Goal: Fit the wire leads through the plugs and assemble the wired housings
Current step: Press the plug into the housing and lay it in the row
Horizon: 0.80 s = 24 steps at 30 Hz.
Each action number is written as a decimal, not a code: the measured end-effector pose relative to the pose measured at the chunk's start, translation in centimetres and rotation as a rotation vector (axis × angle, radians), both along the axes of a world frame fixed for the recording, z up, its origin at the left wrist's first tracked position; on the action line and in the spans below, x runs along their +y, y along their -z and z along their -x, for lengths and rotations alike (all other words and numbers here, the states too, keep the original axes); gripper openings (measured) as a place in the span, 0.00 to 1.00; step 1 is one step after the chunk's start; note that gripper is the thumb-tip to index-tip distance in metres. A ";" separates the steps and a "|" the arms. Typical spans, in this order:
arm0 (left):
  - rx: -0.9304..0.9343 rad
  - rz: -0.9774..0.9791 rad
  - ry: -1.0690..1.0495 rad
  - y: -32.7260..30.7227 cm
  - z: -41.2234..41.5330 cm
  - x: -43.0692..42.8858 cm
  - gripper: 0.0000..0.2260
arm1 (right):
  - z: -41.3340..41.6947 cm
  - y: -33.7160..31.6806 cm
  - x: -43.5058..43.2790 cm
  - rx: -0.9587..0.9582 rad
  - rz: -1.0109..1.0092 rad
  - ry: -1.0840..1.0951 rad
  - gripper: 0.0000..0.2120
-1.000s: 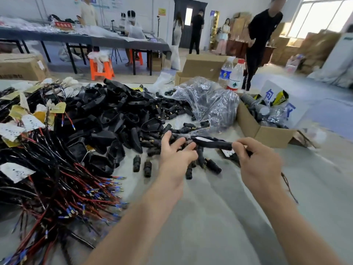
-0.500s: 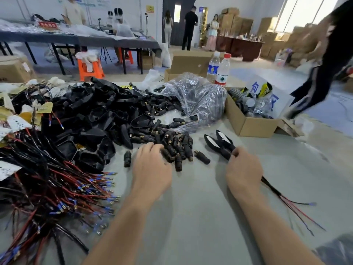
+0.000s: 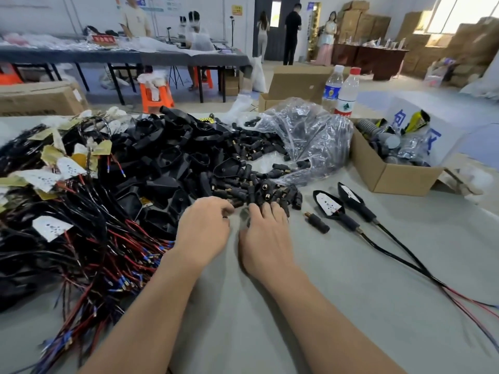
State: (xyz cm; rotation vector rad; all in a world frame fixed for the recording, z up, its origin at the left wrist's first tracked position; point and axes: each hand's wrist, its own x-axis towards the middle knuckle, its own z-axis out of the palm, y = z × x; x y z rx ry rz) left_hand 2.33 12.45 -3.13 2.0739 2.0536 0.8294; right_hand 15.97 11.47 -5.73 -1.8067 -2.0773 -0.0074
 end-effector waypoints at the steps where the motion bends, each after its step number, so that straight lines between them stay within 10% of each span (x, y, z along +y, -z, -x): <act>1: -0.030 -0.010 -0.026 -0.3 0.5 0.0 0.11 | 0.6 -0.1 0.2 0.012 0.009 -0.028 0.20; 13: 0.043 -0.208 -0.386 -3.8 9.8 -2.8 0.14 | 7.0 -1.7 -1.3 0.491 -0.278 -0.285 0.10; 24: -0.464 -0.469 -0.379 -1.8 10.7 -3.7 0.25 | 12.8 -2.3 -1.0 0.291 -0.024 -0.463 0.07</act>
